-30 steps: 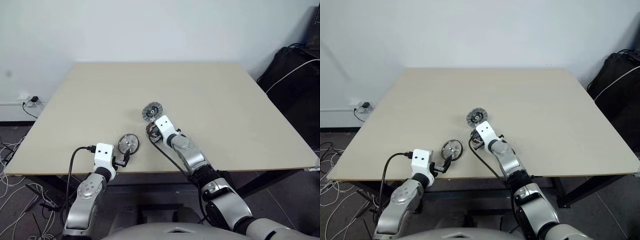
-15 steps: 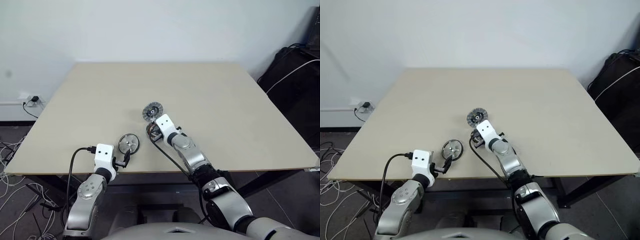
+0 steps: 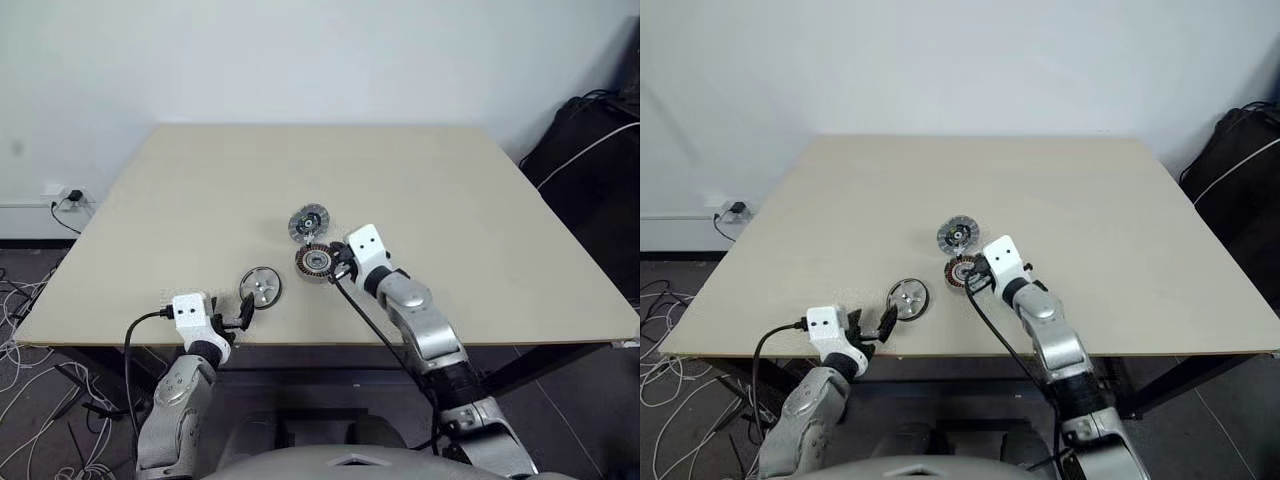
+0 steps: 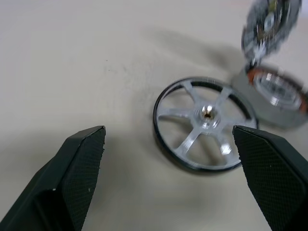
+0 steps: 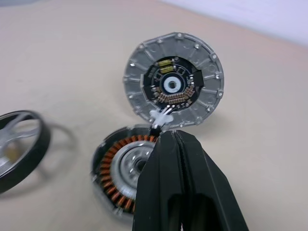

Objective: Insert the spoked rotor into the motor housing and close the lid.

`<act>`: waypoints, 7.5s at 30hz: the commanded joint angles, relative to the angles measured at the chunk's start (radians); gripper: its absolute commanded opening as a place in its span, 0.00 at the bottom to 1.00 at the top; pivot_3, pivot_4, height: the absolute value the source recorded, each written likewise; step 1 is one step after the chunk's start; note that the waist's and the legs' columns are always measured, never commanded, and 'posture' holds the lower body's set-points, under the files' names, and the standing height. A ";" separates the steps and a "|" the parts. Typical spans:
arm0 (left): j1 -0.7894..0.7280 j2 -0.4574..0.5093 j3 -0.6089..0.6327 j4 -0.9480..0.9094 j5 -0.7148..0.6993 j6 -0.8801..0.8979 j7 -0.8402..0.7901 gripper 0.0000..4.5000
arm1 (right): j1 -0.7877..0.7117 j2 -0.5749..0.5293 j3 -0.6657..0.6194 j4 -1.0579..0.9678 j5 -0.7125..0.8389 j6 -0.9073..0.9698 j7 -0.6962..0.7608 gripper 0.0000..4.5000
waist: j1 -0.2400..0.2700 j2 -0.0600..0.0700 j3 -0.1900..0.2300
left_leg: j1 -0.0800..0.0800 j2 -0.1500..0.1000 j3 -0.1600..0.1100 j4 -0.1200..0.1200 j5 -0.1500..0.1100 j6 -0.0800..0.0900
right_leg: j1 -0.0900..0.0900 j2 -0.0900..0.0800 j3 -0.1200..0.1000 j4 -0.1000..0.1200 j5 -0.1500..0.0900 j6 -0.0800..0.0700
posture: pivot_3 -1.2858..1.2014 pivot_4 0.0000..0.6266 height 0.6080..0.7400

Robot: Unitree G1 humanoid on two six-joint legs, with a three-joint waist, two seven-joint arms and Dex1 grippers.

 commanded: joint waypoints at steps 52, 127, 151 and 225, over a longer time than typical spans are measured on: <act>-0.309 -0.177 0.162 0.236 -0.624 0.415 0.200 0.14 | 0.100 -0.051 0.022 -0.221 0.045 0.116 -0.001 0.00 | 0.006 -0.006 0.001 | -0.003 -0.001 -0.001 0.008 -0.001 0.003 | 0.002 0.000 -0.001 -0.001 0.002 0.003 | 0.52 0.00 1.00; -0.711 -0.215 0.165 0.818 -0.589 0.203 -0.128 0.62 | 0.176 -0.119 0.027 -0.352 0.080 0.163 -0.007 0.00 | 0.009 -0.011 0.004 | -0.007 -0.002 -0.002 0.012 -0.001 0.006 | 0.001 0.005 -0.003 -0.002 0.004 0.003 | 0.52 0.00 1.00; -0.265 0.024 -0.134 0.151 -0.157 0.045 -0.085 0.56 | 0.084 -0.054 -0.007 -0.166 0.027 0.137 -0.132 0.00 | 0.004 -0.008 0.004 | -0.005 -0.001 -0.001 0.009 -0.001 0.005 | 0.000 -0.001 0.000 -0.002 0.007 0.001 | 0.52 0.00 1.00; -0.123 0.029 -0.224 0.202 0.115 -0.162 -0.073 0.00 | -0.255 0.002 0.010 0.045 0.011 0.466 -0.022 0.34 | 0.003 -0.002 0.002 | -0.009 -0.001 0.000 0.007 0.000 0.003 | -0.007 -0.001 0.001 -0.002 0.007 0.001 | 0.52 0.00 1.00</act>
